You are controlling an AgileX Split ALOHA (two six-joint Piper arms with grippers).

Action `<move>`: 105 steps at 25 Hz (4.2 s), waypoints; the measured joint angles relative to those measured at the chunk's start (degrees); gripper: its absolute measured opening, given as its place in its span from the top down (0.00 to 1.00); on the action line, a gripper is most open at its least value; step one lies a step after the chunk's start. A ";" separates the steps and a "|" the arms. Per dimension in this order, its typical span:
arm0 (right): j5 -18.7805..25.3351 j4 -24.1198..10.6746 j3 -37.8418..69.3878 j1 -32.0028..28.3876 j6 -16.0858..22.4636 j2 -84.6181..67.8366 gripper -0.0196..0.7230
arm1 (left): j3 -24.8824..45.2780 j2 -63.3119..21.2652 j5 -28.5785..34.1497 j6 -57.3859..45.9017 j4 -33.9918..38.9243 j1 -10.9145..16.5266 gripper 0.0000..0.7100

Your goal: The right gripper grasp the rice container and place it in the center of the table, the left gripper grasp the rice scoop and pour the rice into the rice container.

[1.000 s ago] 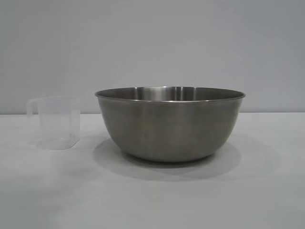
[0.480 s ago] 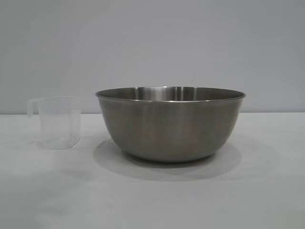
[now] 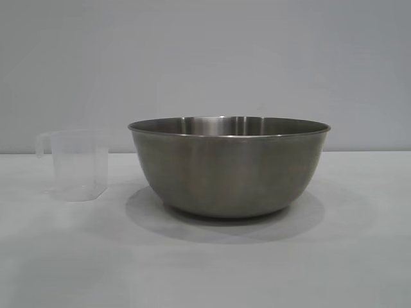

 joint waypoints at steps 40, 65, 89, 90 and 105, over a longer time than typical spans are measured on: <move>0.00 0.00 0.00 0.00 0.00 0.00 0.97 | -1.16 -37.92 32.49 -61.40 106.69 0.00 0.51; 0.00 0.00 0.00 0.00 0.00 0.00 0.97 | 7.17 -61.87 53.02 -61.57 91.09 0.00 0.29; 0.00 0.00 0.00 0.00 0.00 0.00 0.97 | 7.53 -61.90 52.91 -62.49 91.82 12.36 0.29; 0.00 0.00 0.00 0.00 0.00 0.00 0.97 | 7.53 -61.90 52.91 -62.49 91.82 15.02 0.29; 0.00 0.00 0.00 0.50 0.00 0.00 0.97 | 7.53 -61.90 52.91 -62.53 91.82 23.95 0.29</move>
